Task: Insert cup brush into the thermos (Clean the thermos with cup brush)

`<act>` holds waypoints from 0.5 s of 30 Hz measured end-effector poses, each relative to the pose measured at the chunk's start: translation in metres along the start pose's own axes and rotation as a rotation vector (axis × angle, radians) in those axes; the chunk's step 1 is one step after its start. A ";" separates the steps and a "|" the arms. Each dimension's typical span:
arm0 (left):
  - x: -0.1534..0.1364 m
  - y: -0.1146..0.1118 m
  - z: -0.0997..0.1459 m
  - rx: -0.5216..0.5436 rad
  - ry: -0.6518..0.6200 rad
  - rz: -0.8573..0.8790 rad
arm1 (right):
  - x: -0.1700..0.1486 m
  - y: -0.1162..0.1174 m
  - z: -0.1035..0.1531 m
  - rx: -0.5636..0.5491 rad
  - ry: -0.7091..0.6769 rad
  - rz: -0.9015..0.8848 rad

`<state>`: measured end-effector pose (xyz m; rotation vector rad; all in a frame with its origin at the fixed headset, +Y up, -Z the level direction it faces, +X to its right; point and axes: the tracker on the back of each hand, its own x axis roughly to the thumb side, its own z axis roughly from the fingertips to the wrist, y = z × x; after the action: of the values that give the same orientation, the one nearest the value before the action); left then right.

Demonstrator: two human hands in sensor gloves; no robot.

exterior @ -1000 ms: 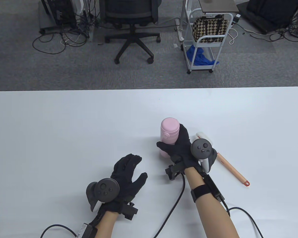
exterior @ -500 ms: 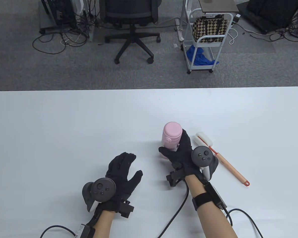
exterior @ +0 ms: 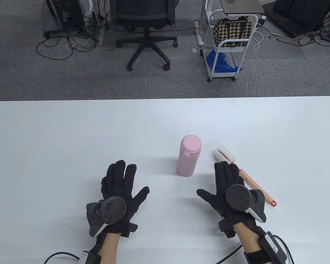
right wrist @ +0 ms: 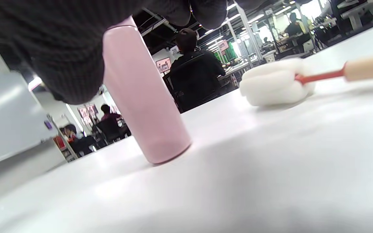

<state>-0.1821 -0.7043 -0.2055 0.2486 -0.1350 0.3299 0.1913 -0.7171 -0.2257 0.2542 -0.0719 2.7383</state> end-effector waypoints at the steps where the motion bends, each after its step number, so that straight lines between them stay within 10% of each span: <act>1: 0.000 -0.001 -0.001 -0.026 0.007 -0.064 | 0.000 -0.001 0.001 0.007 0.001 0.041; 15: -0.007 -0.029 -0.009 -0.256 0.079 -0.187 | -0.018 0.013 -0.008 0.102 0.025 0.098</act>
<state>-0.1783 -0.7313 -0.2217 -0.0060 -0.0739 0.1336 0.2015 -0.7351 -0.2370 0.2506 0.0640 2.8463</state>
